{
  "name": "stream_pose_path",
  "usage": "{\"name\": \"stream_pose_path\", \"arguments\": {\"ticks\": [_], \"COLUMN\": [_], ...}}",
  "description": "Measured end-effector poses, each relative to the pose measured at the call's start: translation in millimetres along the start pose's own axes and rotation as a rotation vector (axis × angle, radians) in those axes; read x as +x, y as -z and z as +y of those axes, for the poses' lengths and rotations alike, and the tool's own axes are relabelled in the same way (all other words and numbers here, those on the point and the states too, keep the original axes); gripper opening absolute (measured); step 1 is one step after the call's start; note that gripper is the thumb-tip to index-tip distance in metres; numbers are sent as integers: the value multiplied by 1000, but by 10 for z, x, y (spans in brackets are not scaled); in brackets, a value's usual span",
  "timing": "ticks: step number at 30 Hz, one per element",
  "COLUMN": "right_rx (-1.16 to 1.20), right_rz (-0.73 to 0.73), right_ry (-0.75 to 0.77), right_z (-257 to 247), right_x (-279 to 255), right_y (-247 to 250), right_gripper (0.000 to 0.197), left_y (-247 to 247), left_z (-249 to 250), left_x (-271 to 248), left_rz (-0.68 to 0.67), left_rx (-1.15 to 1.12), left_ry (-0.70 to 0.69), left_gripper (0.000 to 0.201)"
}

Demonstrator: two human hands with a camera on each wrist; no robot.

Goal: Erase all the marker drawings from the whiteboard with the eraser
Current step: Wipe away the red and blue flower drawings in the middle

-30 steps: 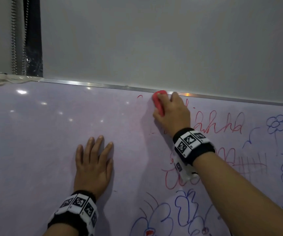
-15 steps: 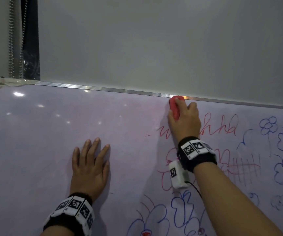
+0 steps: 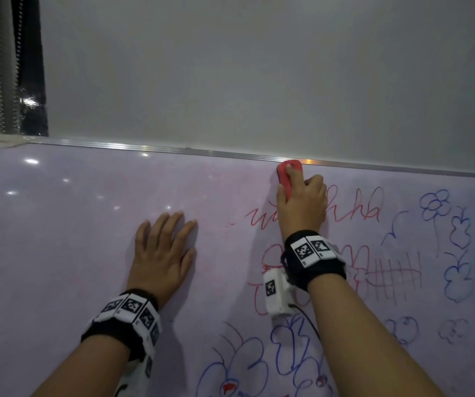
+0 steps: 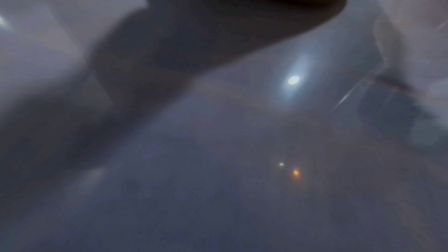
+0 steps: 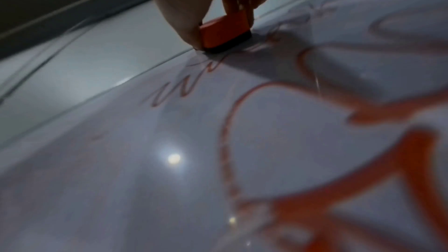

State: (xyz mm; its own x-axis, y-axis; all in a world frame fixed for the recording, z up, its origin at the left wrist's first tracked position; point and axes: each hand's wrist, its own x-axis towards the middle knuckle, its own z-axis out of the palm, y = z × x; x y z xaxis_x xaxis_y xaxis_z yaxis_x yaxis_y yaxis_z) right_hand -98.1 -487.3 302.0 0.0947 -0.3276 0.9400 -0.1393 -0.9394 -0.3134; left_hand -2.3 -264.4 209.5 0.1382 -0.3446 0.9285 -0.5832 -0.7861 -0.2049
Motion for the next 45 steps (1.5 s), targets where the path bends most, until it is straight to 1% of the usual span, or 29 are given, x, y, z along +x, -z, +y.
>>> {"name": "stream_pose_path", "arguments": {"ticks": [2,4,5,6,8,10,11,12,13,15,17,18,19,20,21,24,25,26,28,29,30,31,33,35,36,38,41,43,45], "right_rx": [12,-27,-50,-67,-34,33,63,95,118,150,161,142,112,88,79,181,208,227,208,197,160,170,144,109,137,184,153,111,79], "right_rz": [-1,26,24,19,40,89,98,106,118,86,-8,-14,-9,-7,2,66,77,58,-13,-33,-93,-128,-110,-2,50,47,-83,-159,-191], "right_ry": [89,231,255,228,68,-74,-98,-66,35,337,616,734,824,860,820,427,412,480,724,783,776,684,444,248,179,92,230,346,375], "right_z": [-91,12,115,224,379,328,233,98,-31,-175,-76,28,119,176,183,-84,-200,-303,-316,-276,-203,-116,85,105,44,-116,-216,-90,108], "right_x": [-49,-28,5,49,145,186,160,111,29,-222,-382,-378,-347,-297,-258,-427,-583,-747,-896,-844,-754,-652,-511,-503,-530,-604,-676,-628,-549], "right_y": [-8,34,68,100,139,96,45,-2,-44,-103,-127,-119,-113,-114,-120,-177,-216,-237,-231,-184,-143,-110,-61,-29,-25,-42,33,143,253], "right_gripper": [37,34,32,31,29,28,28,27,26,25,21,22,25,27,27,38,38,34,22,19,20,22,31,25,27,29,27,26,23], "left_y": [-12,-8,-6,-7,-15,-32,-41,-45,-43,-30,-23,-27,-29,-30,-30,-35,-38,-39,-41,-44,-47,-51,-62,-75,-78,-70,-28,1,28], "left_z": [-2,-5,1,7,17,16,14,13,15,17,18,19,23,28,29,17,17,11,16,14,9,10,6,-6,-8,-2,19,41,66], "left_x": [-1,-16,-21,-22,-12,-6,-11,-13,-15,-21,-30,-31,-30,-22,-14,-20,-29,-29,-25,-28,-28,-30,-36,-38,-35,-25,-10,-20,30], "left_rz": [2,21,32,43,69,86,91,97,101,100,104,104,106,109,112,111,108,106,107,104,105,108,110,112,114,110,91,65,42], "left_rx": [6,1,-1,-1,5,14,18,16,13,8,11,14,18,23,27,30,27,23,11,7,4,1,-3,-5,-8,-18,-17,-19,-24], "left_ry": [-5,-12,-12,-11,-15,-21,-22,-20,-17,-15,-21,-23,-21,-18,-17,-18,-17,-18,-15,-16,-17,-17,-22,-22,-21,-17,4,21,22], "left_gripper": [52,53,53,52,48,47,47,47,47,47,47,48,48,48,48,48,48,48,48,47,47,47,46,46,46,46,46,45,44]}}
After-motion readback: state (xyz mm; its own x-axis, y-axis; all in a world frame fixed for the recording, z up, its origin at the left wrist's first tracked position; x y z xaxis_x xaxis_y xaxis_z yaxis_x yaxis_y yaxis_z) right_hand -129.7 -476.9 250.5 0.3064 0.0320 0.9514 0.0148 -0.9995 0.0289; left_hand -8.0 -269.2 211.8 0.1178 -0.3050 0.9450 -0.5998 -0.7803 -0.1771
